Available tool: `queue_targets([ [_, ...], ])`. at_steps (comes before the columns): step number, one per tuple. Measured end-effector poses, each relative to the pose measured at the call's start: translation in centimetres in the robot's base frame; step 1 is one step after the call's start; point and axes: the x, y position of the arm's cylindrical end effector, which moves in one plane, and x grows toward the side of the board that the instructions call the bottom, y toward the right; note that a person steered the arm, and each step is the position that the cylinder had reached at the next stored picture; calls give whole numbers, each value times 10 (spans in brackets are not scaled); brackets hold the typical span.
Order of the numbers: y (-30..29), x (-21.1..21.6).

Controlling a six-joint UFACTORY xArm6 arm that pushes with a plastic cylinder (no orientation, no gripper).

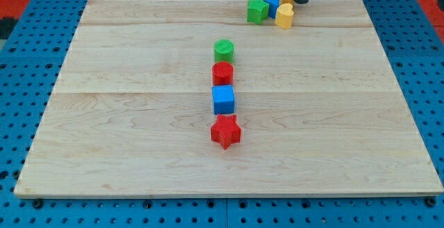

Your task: Slide the green star towards the line of blocks

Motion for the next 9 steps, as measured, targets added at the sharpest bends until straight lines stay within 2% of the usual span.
queue_targets([
  [2, -19, 35],
  [5, -167, 39],
  [6, -166, 39],
  [8, -134, 5],
  [9, -168, 4],
])
